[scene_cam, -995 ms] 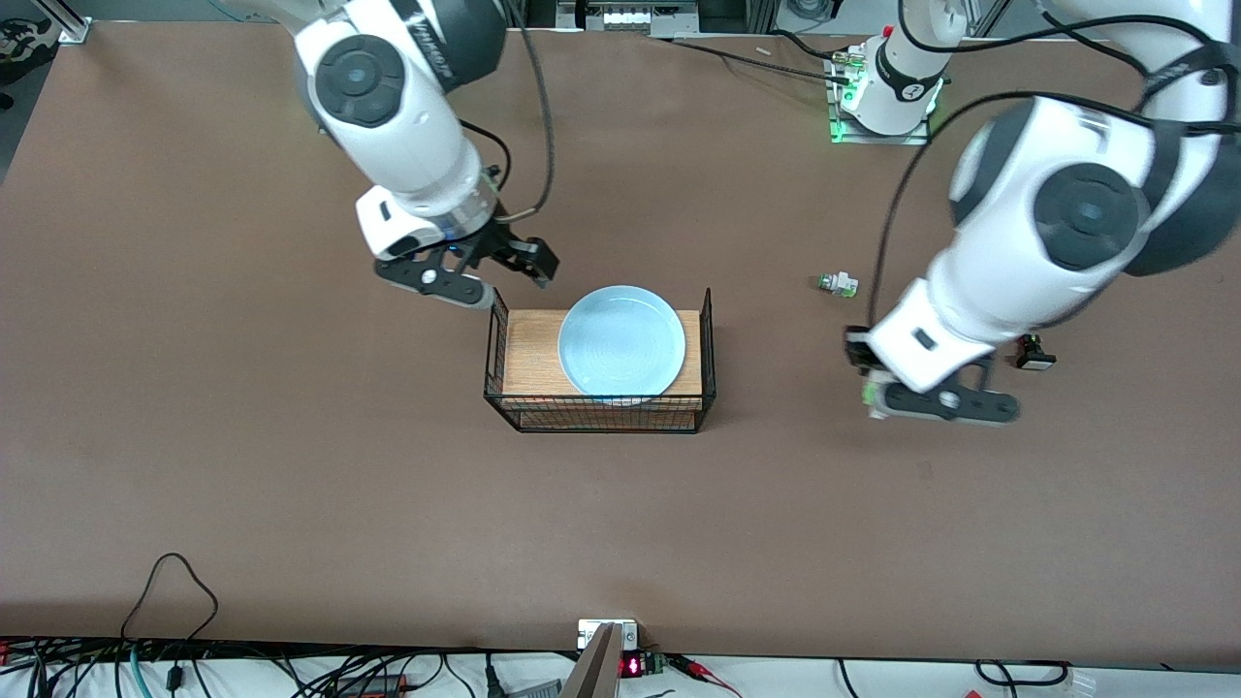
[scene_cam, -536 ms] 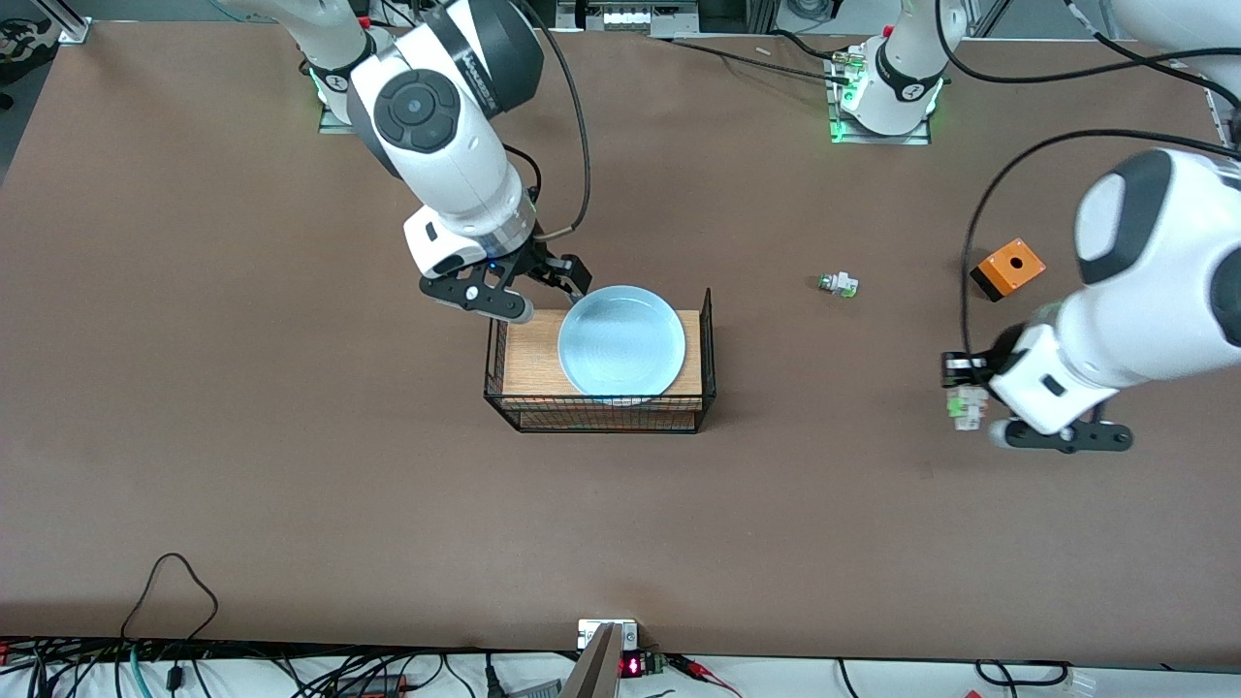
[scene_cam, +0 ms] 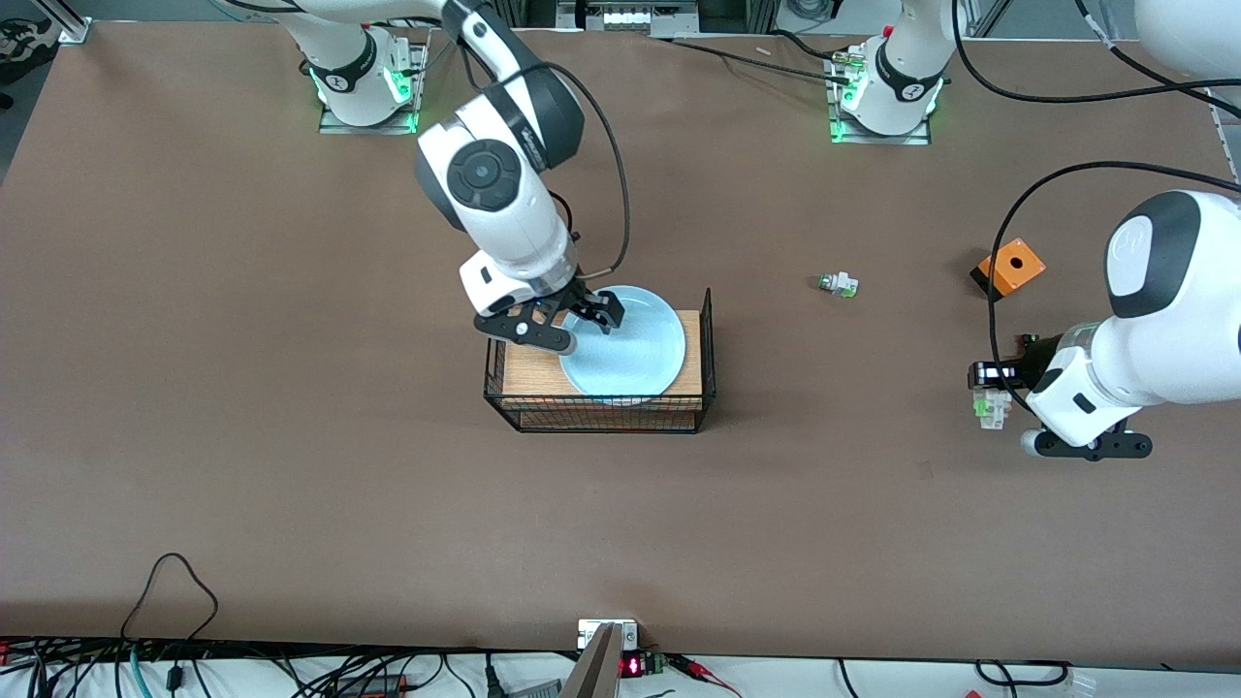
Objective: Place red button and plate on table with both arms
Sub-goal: 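Grip the plate rim with the right gripper while the left gripper lowers the button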
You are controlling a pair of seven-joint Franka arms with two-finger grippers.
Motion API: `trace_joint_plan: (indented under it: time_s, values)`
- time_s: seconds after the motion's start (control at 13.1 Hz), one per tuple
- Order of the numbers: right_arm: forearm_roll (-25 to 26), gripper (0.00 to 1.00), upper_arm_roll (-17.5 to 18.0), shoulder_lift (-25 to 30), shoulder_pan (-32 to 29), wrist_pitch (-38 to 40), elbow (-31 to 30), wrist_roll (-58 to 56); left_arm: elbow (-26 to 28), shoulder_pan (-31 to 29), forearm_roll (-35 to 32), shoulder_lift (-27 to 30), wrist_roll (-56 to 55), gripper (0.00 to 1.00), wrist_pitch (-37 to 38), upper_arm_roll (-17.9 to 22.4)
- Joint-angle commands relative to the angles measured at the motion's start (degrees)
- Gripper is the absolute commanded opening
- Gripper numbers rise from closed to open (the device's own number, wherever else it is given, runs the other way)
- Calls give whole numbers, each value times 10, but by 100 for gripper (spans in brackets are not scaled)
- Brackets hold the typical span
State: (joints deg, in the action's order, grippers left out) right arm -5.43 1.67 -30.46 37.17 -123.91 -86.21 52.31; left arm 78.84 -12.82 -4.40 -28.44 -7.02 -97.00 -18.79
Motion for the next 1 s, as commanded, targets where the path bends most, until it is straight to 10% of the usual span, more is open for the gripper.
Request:
trace_joint_plan:
  time_s: [0.0, 0.46, 0.77, 0.92]
  values:
    - [34, 96, -4, -15, 7, -12, 12, 10, 49, -38, 4, 38, 26, 0, -21, -5]
    - [66, 84, -4, -36, 13, -12, 12, 10, 88, -47, 3, 47, 25, 0, -21, -4]
    - [59, 16, -4, -36, 15, 2, 8, 5, 201, -41, 0, 109, 27, 0, -102, 23]
    - [55, 1, -4, -36, 23, 44, 9, 1, 216, -18, 2, 109, 26, 0, -119, 45]
